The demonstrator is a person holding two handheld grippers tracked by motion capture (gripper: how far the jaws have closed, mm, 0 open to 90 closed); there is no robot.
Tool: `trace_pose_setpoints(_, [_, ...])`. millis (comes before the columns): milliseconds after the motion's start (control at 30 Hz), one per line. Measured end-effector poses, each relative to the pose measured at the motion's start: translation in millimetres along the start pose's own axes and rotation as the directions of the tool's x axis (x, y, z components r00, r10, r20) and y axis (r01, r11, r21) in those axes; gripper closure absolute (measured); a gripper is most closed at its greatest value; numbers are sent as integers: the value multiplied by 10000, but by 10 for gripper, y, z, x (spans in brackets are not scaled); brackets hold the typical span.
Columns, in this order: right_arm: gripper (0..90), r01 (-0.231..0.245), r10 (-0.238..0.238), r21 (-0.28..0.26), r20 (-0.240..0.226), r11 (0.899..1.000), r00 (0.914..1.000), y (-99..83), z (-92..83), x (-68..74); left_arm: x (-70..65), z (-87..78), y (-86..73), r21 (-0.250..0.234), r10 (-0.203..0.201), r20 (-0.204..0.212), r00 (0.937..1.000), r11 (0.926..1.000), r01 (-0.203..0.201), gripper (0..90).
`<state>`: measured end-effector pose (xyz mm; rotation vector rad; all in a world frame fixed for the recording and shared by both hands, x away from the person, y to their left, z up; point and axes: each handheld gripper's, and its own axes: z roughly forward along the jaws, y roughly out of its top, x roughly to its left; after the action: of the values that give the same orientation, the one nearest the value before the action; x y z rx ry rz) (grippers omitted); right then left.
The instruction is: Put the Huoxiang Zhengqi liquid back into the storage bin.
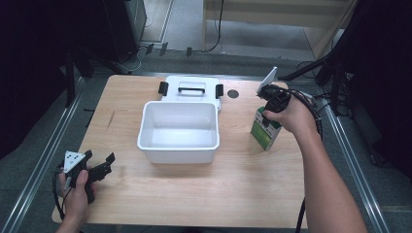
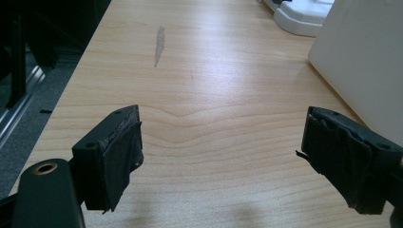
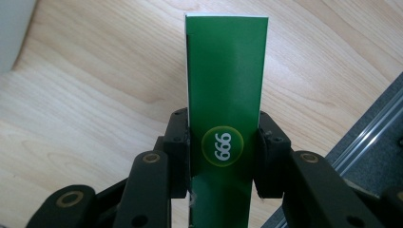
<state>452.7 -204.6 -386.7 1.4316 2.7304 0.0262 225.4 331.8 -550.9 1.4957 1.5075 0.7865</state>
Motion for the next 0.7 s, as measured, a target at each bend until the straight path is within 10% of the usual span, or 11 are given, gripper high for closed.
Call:
trace_pose_setpoints(433, [647, 1079, -1061, -665, 297, 9919, 9939, -2, -397, 134, 0, -1, 0, 4, 19, -9, 10000, 10000, -19, 140])
trace_pose_setpoints(700, [647, 2947, -2909, -876, 541, 9516, 9552, -2, -574, 326, 0, 1, 1, -16, 7, -6, 10000, 10000, -7, 140])
